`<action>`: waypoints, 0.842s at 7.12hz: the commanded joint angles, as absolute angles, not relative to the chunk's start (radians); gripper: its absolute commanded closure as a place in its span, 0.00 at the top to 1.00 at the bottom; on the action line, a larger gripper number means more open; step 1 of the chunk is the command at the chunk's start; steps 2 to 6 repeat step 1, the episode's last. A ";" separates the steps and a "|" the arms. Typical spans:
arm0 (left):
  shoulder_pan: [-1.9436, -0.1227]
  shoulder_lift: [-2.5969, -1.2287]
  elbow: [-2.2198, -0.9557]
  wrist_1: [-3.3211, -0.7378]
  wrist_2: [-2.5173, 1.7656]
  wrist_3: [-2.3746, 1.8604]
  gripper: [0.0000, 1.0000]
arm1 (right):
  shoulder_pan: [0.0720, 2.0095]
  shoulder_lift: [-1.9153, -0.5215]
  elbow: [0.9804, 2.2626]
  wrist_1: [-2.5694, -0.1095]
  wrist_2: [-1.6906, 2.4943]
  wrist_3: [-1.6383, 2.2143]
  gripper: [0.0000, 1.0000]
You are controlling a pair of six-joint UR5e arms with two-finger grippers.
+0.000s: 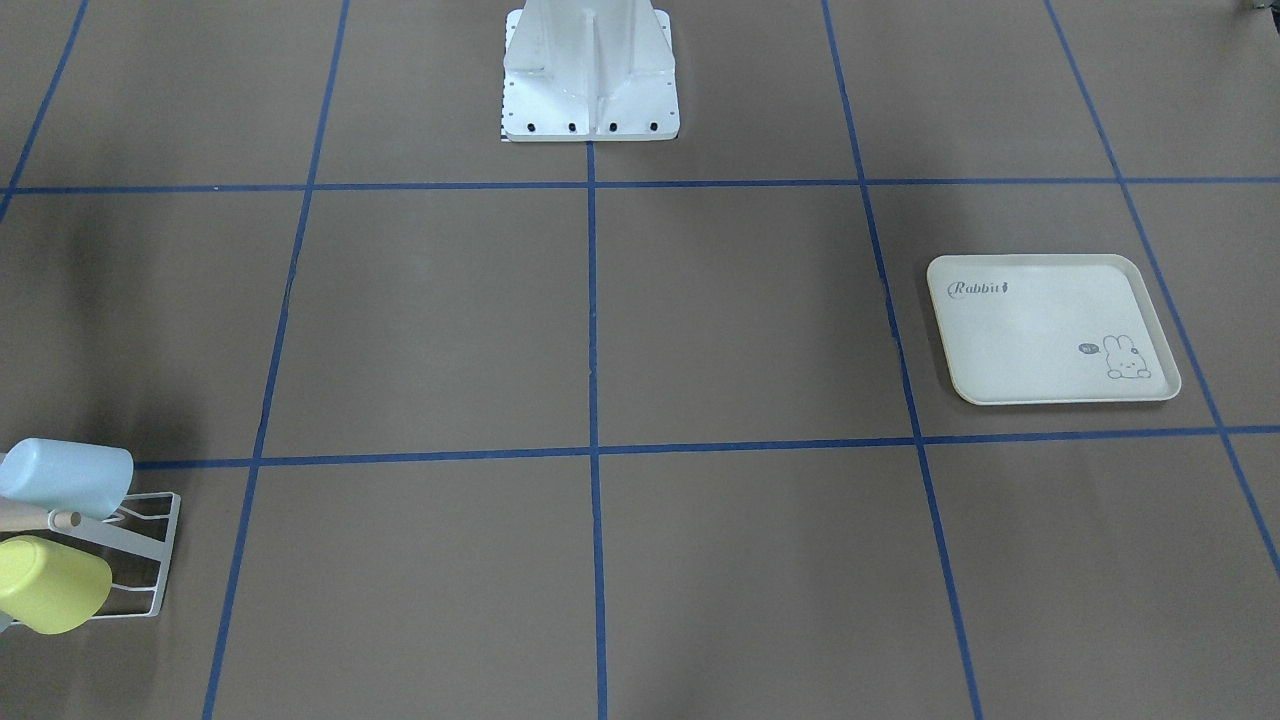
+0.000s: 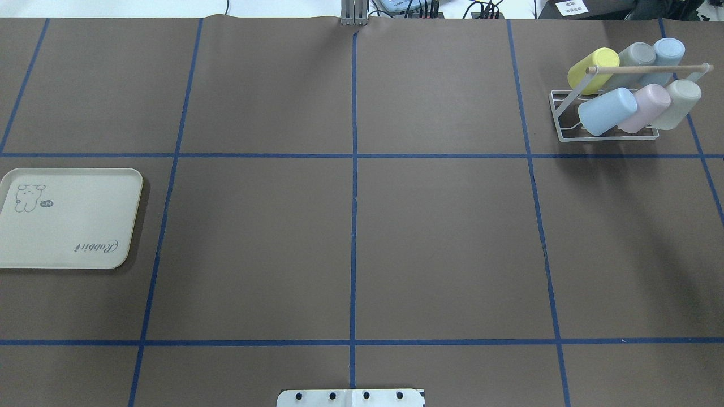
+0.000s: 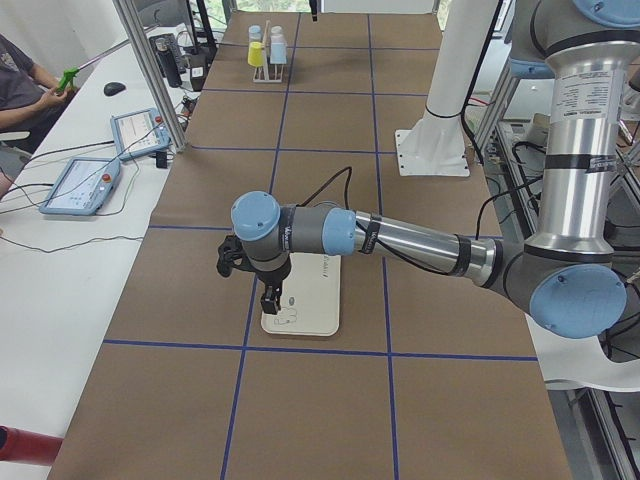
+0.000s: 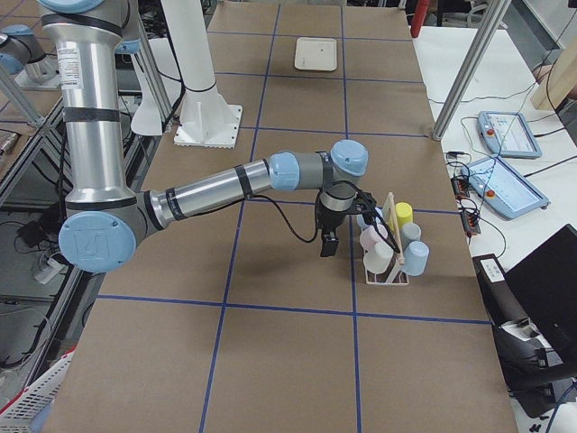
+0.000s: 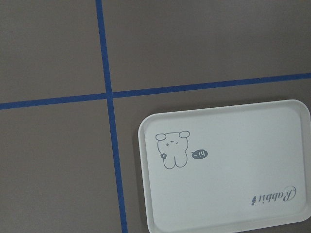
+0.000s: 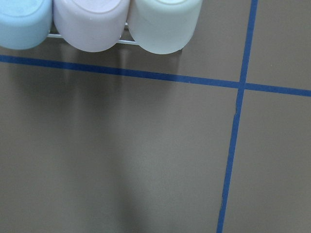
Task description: Transfer IKEA cup to right arm and place on rack
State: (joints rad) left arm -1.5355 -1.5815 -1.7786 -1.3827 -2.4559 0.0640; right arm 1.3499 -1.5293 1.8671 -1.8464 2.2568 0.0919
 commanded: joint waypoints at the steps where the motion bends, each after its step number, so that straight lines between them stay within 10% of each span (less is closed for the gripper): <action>1: -1.536 -1.583 -1.778 -1.382 -2.451 0.063 1.00 | 1.348 -1.534 1.871 -1.847 2.260 0.084 0.99; 6: -1.536 -1.583 -1.778 -1.382 -2.451 0.063 1.00 | 1.348 -1.534 1.871 -1.847 2.260 0.084 0.99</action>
